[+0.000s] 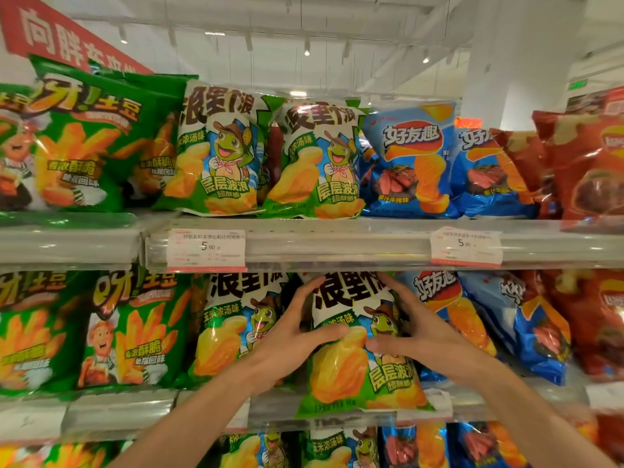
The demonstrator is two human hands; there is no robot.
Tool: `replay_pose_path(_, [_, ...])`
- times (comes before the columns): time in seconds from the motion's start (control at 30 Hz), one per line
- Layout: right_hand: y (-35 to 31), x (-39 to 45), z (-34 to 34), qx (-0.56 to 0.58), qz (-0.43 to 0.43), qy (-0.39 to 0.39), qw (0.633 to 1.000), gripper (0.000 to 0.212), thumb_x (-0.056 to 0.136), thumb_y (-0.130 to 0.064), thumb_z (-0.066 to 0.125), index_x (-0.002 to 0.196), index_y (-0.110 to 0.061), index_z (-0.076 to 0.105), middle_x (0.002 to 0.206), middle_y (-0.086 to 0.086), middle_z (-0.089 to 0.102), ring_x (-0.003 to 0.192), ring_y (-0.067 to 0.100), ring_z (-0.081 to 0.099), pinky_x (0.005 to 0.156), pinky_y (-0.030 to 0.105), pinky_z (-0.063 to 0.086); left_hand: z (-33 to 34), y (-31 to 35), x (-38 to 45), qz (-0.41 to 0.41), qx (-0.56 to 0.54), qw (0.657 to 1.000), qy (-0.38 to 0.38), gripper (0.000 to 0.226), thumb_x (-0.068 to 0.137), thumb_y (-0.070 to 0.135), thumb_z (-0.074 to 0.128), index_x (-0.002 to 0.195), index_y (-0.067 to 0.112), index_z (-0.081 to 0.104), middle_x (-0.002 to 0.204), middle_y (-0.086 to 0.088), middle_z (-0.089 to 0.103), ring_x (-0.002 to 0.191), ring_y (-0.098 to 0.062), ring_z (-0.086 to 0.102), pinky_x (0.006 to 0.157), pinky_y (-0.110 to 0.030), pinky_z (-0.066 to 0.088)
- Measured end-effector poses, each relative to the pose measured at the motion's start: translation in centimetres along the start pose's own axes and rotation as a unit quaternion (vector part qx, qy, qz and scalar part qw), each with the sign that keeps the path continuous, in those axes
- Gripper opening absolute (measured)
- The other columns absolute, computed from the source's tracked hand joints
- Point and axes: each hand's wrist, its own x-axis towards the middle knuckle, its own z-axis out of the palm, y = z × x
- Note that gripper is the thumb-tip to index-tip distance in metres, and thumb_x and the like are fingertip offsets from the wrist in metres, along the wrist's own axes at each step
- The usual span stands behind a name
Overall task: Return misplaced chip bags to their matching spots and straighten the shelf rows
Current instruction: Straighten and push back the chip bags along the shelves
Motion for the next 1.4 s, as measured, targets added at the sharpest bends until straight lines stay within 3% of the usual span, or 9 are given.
replay_pose_path(0.13, [0.1, -0.6, -0.4, -0.014, -0.009, 0.000, 1.000, 0.110, 0.066, -0.031, 0.093, 0.148, -0.057, 0.024, 0.147, -0.027, 0.041, 0.127, -0.009, 0.049, 0.101, 0.018, 0.046, 0.4, -0.2, 0.1, 0.001, -0.005, 1.000, -0.004, 0.087, 0.075, 0.024, 0.085, 0.137, 0.058, 0.034, 0.131, 0.018, 0.057, 0.112, 0.002, 0.060, 0.095, -0.028, 0.054])
replay_pose_path(0.3, [0.1, -1.3, -0.9, -0.009, -0.006, 0.010, 1.000, 0.109, 0.067, -0.024, 0.092, 0.148, -0.055, 0.026, 0.142, -0.031, 0.044, 0.121, -0.014, 0.052, 0.090, 0.008, 0.046, 0.7, -0.1, 0.4, 0.023, 0.023, 0.999, -0.002, 0.108, 0.067, 0.028, 0.090, 0.147, 0.054, 0.022, 0.136, 0.033, 0.043, 0.114, 0.021, 0.044, 0.084, -0.002, 0.043])
replay_pose_path(0.43, [0.2, -0.9, -1.1, 0.016, -0.002, 0.036, 0.999, 0.104, 0.067, -0.013, 0.091, 0.146, -0.048, 0.033, 0.133, -0.028, 0.055, 0.114, -0.012, 0.057, 0.085, 0.012, 0.051, 0.6, 0.4, -0.2, 0.040, 0.067, 0.997, 0.018, 0.113, 0.065, 0.053, 0.085, 0.150, 0.055, 0.011, 0.152, 0.027, 0.030, 0.136, 0.004, 0.036, 0.115, -0.030, 0.034])
replay_pose_path(0.53, [0.2, 0.1, -1.1, 0.020, 0.001, 0.063, 0.998, 0.102, 0.061, -0.027, 0.096, 0.141, -0.048, 0.038, 0.134, -0.020, 0.059, 0.119, -0.002, 0.059, 0.097, 0.027, 0.052, -0.7, 0.4, -2.0, 0.080, 0.176, 0.977, 0.090, 0.077, 0.086, 0.050, 0.066, 0.146, 0.055, 0.017, 0.139, 0.018, 0.043, 0.110, 0.007, 0.055, 0.094, -0.021, 0.051])
replay_pose_path(0.7, [0.4, 2.9, 1.2, -0.020, -0.001, 0.114, 0.993, 0.093, 0.066, -0.027, 0.092, 0.140, -0.044, 0.039, 0.129, -0.016, 0.060, 0.120, 0.007, 0.058, 0.101, 0.032, 0.050, -5.7, -2.6, -2.3, 0.229, 0.500, 0.807, 0.217, 0.042, 0.100, 0.035, 0.042, 0.142, 0.030, 0.047, 0.142, 0.004, 0.047, 0.132, -0.015, 0.043, 0.108, -0.040, 0.040])
replay_pose_path(0.8, [1.0, 4.1, 2.9, -0.066, 0.037, 0.106, 0.991, 0.100, 0.076, -0.021, 0.085, 0.152, -0.044, 0.023, 0.152, -0.008, 0.034, 0.136, 0.014, 0.040, 0.109, 0.030, 0.039, -7.0, -4.3, -1.6, 0.160, 0.567, 0.784, 0.198, 0.051, 0.103, 0.047, 0.027, 0.151, 0.033, 0.033, 0.159, -0.001, 0.031, 0.148, -0.023, 0.024, 0.120, -0.048, 0.021])
replay_pose_path(0.9, [1.7, 4.1, 4.2, -0.201, -0.001, 0.157, 0.967, 0.089, 0.078, -0.046, 0.068, 0.153, -0.046, 0.021, 0.164, -0.006, -0.002, 0.152, 0.022, 0.006, 0.123, 0.044, 0.019, -7.1, -6.2, -1.4, 0.134, 0.622, 0.751, 0.175, 0.057, 0.104, 0.052, 0.015, 0.157, 0.031, 0.016, 0.164, -0.003, 0.021, 0.153, -0.020, 0.010, 0.122, -0.047, 0.008])
replay_pose_path(1.07, [1.6, 4.1, 7.4, -0.455, -0.103, 0.223, 0.856, 0.083, 0.088, -0.077, 0.030, 0.158, -0.037, 0.010, 0.166, 0.011, 0.002, 0.153, 0.030, -0.006, 0.122, 0.055, 0.002, -6.7, -6.5, -1.2, 0.116, 0.639, 0.734, 0.196, 0.058, 0.104, 0.051, 0.019, 0.157, 0.029, 0.014, 0.162, -0.005, 0.025, 0.152, -0.022, 0.011, 0.121, -0.049, 0.011])
replay_pose_path(1.4, [2.7, 5.4, 9.3, -0.544, -0.083, 0.180, 0.816, 0.078, 0.094, -0.075, 0.020, 0.159, -0.033, 0.007, 0.166, 0.019, 0.008, 0.152, 0.041, 0.000, 0.117, 0.067, 0.016, -6.2, -6.6, -0.8, 0.104, 0.659, 0.718, 0.199, 0.059, 0.103, 0.052, 0.018, 0.157, 0.032, 0.006, 0.164, -0.011, 0.014, 0.152, -0.030, 0.010, 0.121, -0.052, 0.014])
